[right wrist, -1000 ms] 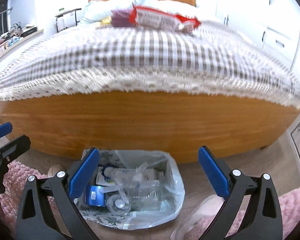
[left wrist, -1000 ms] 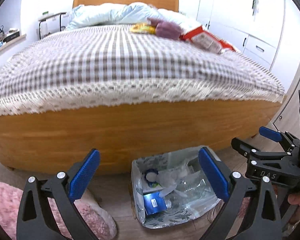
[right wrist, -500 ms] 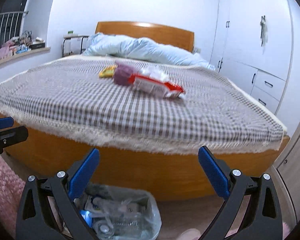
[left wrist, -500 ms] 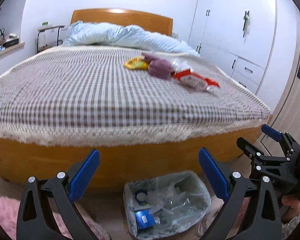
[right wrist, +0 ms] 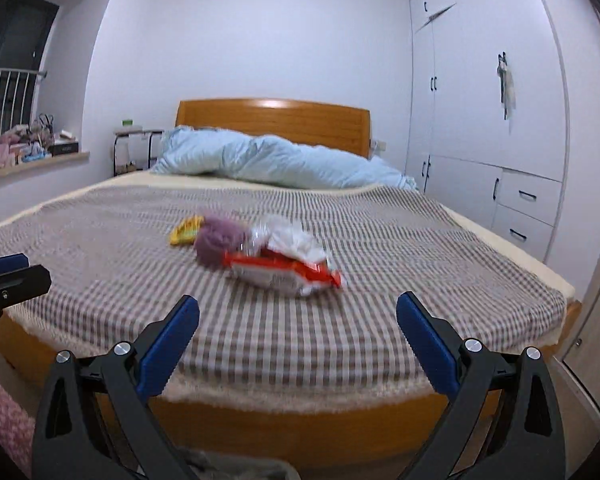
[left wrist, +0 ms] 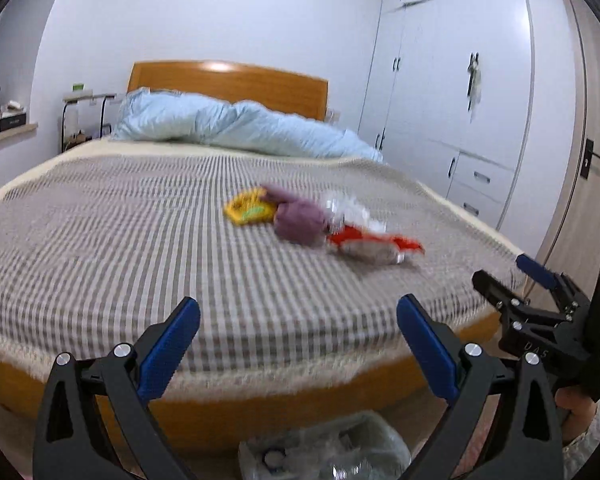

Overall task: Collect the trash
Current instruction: 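Move both tools over the bed to the pile of snack wrappers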

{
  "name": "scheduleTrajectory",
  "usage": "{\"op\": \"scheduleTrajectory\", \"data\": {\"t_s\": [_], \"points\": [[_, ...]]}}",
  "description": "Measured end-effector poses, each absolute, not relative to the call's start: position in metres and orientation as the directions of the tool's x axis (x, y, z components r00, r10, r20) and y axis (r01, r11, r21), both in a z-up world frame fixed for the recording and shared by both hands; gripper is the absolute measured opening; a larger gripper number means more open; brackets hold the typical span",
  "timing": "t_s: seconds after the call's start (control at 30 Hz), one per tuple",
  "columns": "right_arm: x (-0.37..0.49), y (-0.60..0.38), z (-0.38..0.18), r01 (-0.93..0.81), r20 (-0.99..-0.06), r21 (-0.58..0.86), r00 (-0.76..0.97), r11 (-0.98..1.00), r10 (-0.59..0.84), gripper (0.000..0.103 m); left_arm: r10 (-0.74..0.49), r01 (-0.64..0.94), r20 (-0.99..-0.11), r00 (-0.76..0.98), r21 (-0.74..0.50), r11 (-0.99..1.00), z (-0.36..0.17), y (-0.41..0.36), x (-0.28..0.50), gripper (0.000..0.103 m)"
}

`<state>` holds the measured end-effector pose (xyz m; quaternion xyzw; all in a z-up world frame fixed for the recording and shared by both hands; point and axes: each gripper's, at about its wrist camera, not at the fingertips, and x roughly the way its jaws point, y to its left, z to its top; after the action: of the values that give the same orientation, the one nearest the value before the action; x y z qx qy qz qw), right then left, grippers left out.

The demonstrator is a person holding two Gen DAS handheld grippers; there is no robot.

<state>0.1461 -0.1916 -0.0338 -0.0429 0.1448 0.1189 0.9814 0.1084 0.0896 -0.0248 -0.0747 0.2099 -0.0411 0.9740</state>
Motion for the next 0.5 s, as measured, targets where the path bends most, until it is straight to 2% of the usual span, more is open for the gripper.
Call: {"op": "scheduleTrajectory", "data": {"t_s": [0.17,0.5], "points": [[0.161,-0.191,-0.015,-0.246,-0.241,-0.022,0.942,0.969,0.233,0.095,-0.126,0.076,-0.338,0.933,-0.158,0.985,-0.004,0.085,0.125,0.095],[0.187,-0.191,0.025,-0.238,-0.113,-0.001,0.965,0.971,0.237,0.095,-0.144,0.106,-0.270,0.952,-0.148,0.983,0.017,0.080,0.156,0.096]]}}
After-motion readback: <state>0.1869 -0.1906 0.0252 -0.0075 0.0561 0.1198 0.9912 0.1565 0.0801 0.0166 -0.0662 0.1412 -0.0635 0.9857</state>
